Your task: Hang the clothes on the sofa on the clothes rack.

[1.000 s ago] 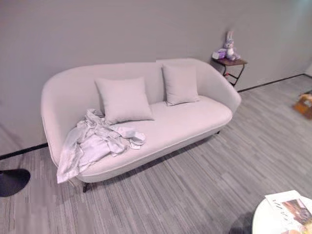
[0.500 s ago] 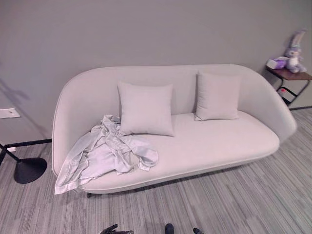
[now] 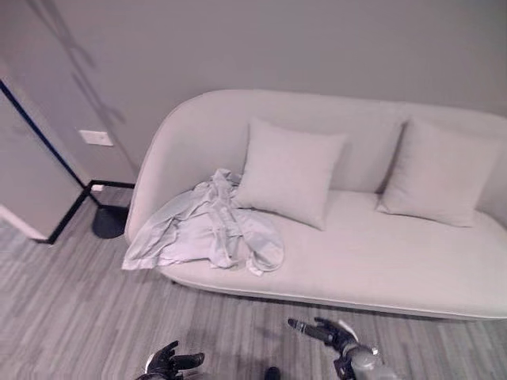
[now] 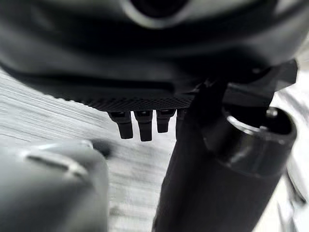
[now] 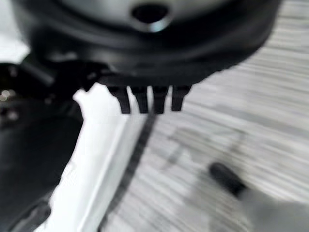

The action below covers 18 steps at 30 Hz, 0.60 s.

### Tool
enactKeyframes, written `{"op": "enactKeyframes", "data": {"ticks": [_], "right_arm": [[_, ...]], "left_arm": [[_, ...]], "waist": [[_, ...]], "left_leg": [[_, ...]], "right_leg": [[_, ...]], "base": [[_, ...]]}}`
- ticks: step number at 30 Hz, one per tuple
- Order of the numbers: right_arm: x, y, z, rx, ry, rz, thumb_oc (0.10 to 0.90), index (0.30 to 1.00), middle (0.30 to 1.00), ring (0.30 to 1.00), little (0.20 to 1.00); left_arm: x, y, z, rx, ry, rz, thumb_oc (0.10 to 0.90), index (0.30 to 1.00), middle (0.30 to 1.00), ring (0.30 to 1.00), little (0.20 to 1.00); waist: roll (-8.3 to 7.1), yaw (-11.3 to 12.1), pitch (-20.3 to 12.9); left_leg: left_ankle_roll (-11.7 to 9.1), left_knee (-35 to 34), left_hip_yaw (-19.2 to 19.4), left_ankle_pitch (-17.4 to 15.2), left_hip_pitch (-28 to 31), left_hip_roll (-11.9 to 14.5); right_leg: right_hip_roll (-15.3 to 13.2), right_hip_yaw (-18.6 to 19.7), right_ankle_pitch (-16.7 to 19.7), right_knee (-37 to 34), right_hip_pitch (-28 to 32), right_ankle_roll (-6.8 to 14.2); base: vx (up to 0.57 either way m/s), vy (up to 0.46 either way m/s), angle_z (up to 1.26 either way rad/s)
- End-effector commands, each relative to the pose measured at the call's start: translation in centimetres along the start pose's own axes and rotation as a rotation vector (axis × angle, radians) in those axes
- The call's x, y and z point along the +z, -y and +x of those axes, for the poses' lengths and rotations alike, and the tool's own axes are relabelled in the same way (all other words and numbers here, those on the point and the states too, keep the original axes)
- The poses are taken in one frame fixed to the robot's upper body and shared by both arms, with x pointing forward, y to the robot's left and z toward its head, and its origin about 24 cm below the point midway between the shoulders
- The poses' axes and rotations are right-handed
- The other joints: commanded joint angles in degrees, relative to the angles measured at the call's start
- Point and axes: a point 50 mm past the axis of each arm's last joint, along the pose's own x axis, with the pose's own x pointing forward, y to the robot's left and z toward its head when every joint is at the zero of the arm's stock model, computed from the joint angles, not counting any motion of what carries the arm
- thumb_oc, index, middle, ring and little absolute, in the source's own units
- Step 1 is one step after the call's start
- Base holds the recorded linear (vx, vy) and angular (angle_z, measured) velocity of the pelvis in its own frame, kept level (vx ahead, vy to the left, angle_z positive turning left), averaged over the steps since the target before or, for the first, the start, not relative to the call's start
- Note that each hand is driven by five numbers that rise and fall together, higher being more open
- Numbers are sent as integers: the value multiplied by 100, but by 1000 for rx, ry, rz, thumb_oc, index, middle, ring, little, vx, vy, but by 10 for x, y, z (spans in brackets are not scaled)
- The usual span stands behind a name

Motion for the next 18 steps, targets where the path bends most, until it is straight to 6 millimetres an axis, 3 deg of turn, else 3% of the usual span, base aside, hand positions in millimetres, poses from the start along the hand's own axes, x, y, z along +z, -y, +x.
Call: {"op": "enactKeyframes", "data": {"ticks": [1,3,5,7,8,9,11,13,15,16,18], "right_arm": [[4,13,-2,-67,46,-58,800,900,900,900,900],[1,16,-3,-89,37,-59,800,900,900,900,900],[-6,21,-5,-127,20,-35,800,900,900,900,900],[-13,21,-6,-141,-11,-16,800,900,900,900,900],[-25,20,-8,-180,-71,42,800,900,900,900,900],[-25,20,-7,-180,-71,42,800,900,900,900,900],[-36,17,-9,-220,-122,136,800,900,900,900,900],[-35,21,-9,-292,-118,196,800,900,900,900,900],[-29,30,-9,-385,-106,247,800,900,900,900,900],[-23,38,-8,-437,-84,293,800,900,900,900,900],[-16,49,-11,-508,-37,370,800,900,900,900,900]], "left_arm": [[-24,-1,-5,24,-56,-5,800,900,900,900,900],[-18,7,-5,0,-17,53,800,900,900,900,900],[-24,15,-7,-38,-25,108,800,900,900,900,900],[-22,15,-6,-41,-21,134,800,900,900,900,900],[-14,12,-4,-27,2,181,800,900,900,900,900],[-14,12,-4,-27,2,181,800,900,900,900,900],[-4,8,-2,-18,41,238,800,900,900,900,900],[7,4,0,9,81,268,800,900,900,900,900],[14,2,0,30,114,269,800,900,900,900,900],[15,0,0,39,112,282,800,900,900,900,900],[8,-5,0,54,77,288,800,900,900,900,900]], "waist": [[-21,-15,-246],[134,-3,-310],[231,-37,-410],[192,-41,-431],[53,-46,-435],[32,-43,-441],[-120,-76,-451],[-195,-89,-464],[-177,-106,-415],[-141,-146,-372],[-90,-314,-330]], "left_leg": [[300,22,-231,886,-181,272],[138,22,-567,1054,-368,468],[111,38,-671,811,-243,330],[136,90,-628,678,-274,219],[260,310,-564,389,-370,-146],[270,329,-558,377,-384,-169],[446,412,-417,172,-441,-533],[633,335,-231,5,-409,-875],[791,242,-98,-85,-307,-1096],[866,154,-5,-92,-240,-1169],[965,24,18,-117,-111,-1301]], "right_leg": [[-1015,462,-414,103,331,1004],[-1263,499,-463,151,509,1137],[-1623,576,-318,80,680,1365],[-1806,583,-191,67,686,1461],[-2231,609,365,101,578,1623],[-2255,611,372,94,572,1633],[-2625,642,1189,222,388,1676],[-2940,585,1863,369,117,1727],[-3091,290,2146,509,-79,1712],[-3047,132,2020,581,-134,1669],[-2585,466,1499,801,-334,1482]], "base": [[202,343,17],[342,609,12],[344,665,-15],[173,504,-27],[115,494,-9],[68,466,11],[36,361,15],[35,439,18],[-4,407,-18],[-17,401,-31],[9,365,-29]]}}
